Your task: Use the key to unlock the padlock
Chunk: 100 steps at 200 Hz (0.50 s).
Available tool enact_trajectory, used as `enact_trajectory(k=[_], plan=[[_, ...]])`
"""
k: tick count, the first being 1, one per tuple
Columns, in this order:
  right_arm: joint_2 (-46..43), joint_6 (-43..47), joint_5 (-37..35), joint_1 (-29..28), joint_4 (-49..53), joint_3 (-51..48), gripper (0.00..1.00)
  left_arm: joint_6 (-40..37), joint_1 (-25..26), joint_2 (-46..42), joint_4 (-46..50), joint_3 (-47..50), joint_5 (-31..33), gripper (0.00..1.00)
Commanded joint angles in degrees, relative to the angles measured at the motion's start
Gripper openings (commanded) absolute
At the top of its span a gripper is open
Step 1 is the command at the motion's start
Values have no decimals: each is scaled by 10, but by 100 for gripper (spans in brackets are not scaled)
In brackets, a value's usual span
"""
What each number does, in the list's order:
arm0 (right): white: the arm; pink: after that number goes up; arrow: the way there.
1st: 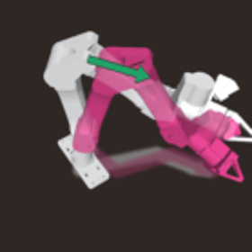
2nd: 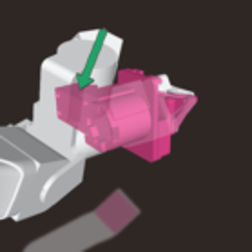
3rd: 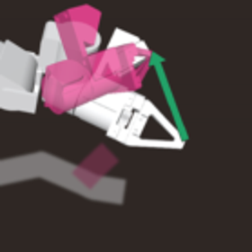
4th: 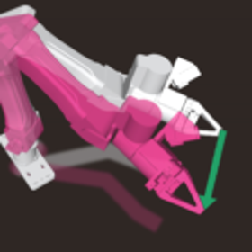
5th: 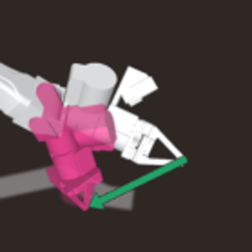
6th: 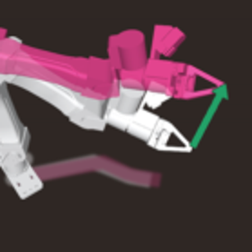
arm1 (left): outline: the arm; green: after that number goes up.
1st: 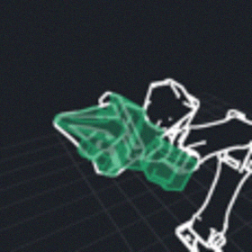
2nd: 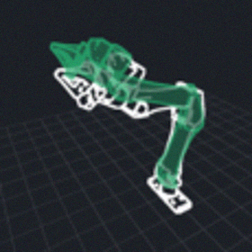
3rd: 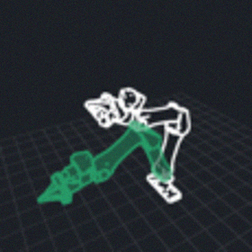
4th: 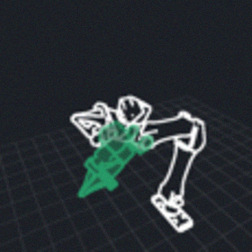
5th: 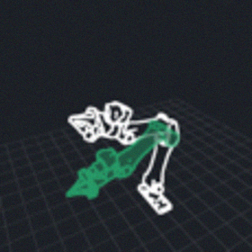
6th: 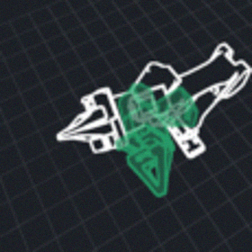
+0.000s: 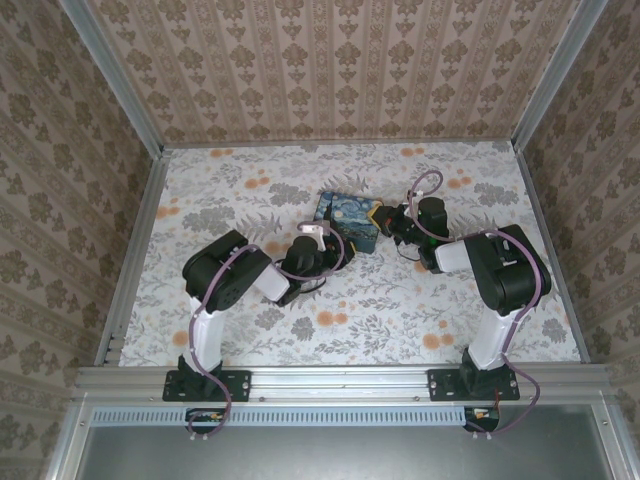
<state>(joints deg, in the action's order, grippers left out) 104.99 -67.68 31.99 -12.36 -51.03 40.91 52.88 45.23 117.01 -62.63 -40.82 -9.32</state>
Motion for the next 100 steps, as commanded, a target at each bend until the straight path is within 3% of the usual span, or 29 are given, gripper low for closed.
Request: enact_trajectory(k=[1,100], plan=[[18,-2,4,-1,14,6,0,-21,-4,-13,47,-11,17,31],[-4,-10,14,-2,13,8,0,-13,-11,-17,74,-22,-2,5]])
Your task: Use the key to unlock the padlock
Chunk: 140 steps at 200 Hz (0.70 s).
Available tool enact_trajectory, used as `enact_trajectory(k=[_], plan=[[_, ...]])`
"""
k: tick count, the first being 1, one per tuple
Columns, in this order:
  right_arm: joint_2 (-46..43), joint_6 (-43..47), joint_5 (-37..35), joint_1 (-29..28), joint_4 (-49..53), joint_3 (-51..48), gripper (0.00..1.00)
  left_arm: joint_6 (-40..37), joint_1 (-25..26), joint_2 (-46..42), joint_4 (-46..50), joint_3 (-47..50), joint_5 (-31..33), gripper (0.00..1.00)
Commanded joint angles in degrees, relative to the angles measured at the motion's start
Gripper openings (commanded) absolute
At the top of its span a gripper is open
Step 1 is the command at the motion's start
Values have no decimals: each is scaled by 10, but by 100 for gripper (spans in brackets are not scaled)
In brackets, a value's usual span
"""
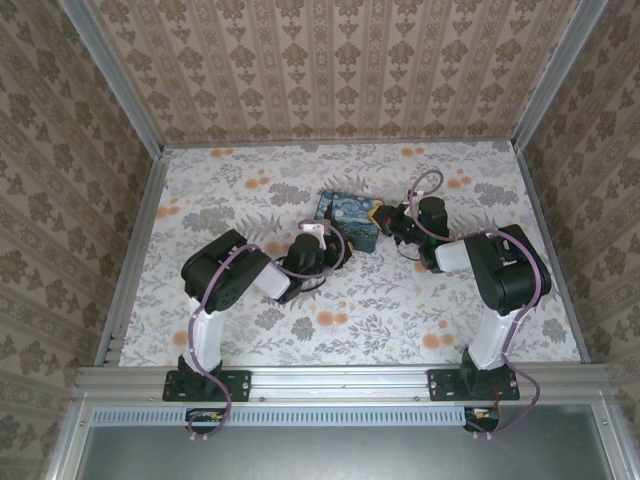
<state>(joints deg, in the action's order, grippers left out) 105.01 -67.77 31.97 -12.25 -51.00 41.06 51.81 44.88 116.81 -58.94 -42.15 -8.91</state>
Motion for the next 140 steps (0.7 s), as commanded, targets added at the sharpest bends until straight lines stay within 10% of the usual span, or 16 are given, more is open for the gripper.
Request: enact_trajectory(k=[1,140], plan=[[-5,-10,14,-3,13,7,0,-1,-8,-15,38,-9,-7,4],[-189,29,-5,-63,52,-152,0,127,-53,-70,94,-32,-144,0]])
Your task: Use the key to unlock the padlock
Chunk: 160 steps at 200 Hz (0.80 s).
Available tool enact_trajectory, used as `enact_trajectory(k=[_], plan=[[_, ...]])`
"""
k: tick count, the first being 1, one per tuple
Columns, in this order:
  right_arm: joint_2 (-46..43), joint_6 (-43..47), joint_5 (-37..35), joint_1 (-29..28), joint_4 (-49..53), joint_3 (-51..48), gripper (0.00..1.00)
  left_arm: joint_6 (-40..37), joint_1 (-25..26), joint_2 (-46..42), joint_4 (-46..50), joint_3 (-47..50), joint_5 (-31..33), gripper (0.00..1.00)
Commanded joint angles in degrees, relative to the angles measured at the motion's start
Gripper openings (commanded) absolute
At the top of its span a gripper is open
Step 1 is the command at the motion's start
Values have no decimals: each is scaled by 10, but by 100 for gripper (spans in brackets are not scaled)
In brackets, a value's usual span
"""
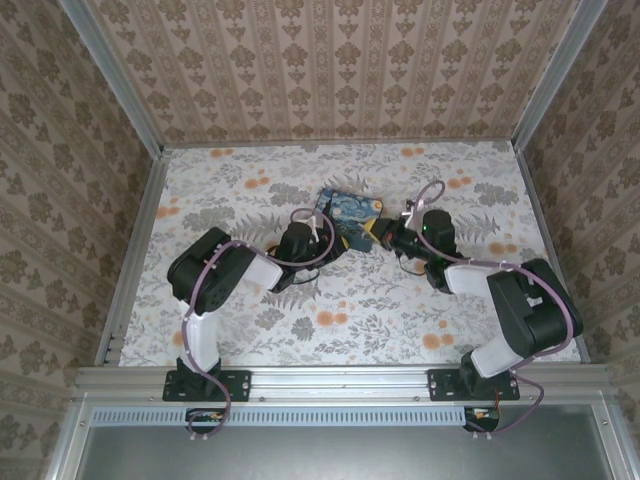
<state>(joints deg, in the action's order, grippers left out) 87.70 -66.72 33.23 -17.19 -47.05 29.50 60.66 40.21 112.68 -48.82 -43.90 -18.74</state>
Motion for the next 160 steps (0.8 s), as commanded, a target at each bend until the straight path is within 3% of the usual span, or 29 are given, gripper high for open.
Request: enact_trajectory(k=[1,36,91,160], plan=[[-16,19,-18,-14,11,-38,0,40,-6,-29,-8,-15,-47,0],[-1,4,-42,-23,-35,-92,0,82,-9,-28,-33,-12,-65,0],[102,-28,-59,-40,-135,-96,0,155,-11,-6,-125,0,-87,0],[135,-54,-77,-46,-162,-80,0,134,-12,-28,-95,6,-92,0]])
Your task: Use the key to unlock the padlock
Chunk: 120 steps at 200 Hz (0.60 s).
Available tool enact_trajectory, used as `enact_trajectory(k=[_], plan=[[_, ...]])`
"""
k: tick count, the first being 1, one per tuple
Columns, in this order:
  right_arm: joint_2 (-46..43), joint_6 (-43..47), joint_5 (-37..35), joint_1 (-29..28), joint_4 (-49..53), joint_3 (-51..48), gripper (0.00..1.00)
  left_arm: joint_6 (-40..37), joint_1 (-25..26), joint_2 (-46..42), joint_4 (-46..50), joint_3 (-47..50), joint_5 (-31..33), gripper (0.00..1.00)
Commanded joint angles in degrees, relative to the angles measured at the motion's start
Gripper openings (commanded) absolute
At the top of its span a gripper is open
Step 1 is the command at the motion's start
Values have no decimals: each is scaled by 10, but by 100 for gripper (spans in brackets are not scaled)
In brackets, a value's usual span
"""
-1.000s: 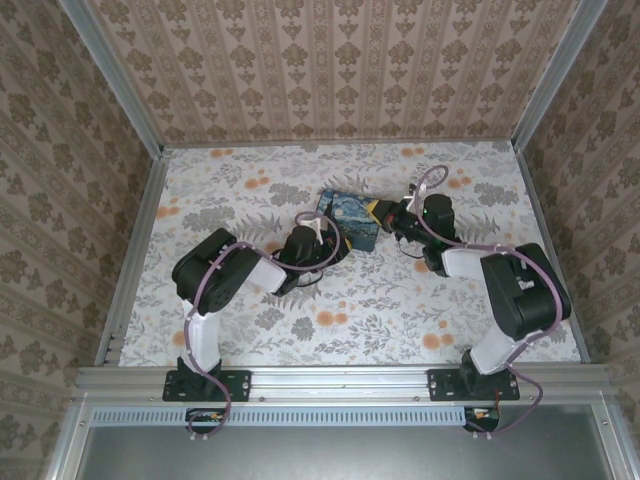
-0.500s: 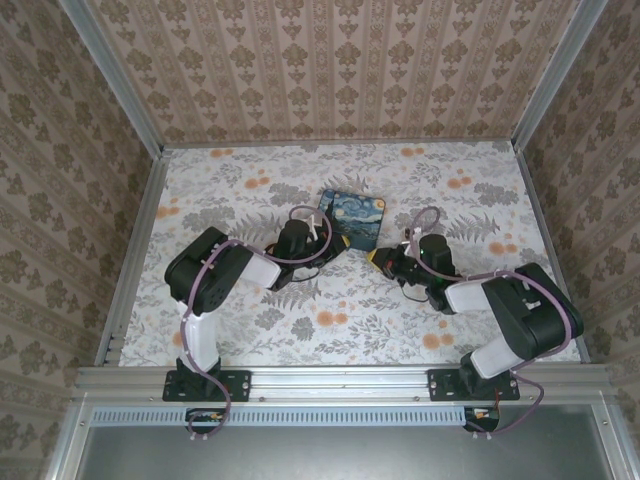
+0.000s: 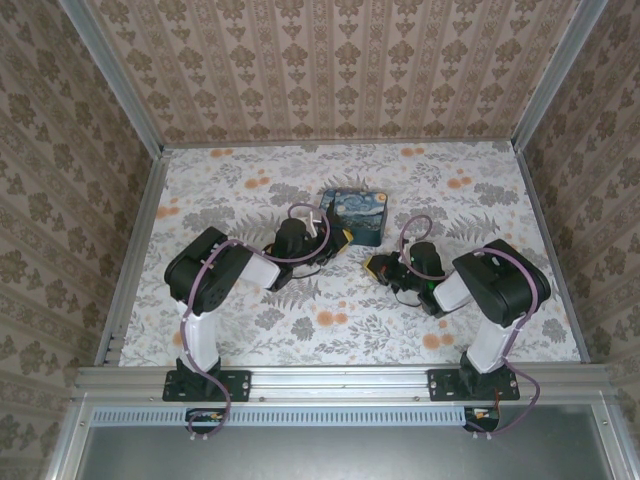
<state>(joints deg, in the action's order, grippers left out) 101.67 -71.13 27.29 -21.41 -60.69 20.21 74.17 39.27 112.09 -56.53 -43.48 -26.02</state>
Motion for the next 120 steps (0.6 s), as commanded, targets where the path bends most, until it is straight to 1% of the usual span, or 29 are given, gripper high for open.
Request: enact_trajectory(k=[1,54,120], plan=[[-5,-10,-18,-4,-26,13,0,-1,-2,-22,-18,2,-19,0],[-42,9,-29,-4,42,34,0,2,-3,-15,-25,0,-23,0],[-28,3,-33,-4,43,58,0,2,-3,-15,-25,1,-23,0]])
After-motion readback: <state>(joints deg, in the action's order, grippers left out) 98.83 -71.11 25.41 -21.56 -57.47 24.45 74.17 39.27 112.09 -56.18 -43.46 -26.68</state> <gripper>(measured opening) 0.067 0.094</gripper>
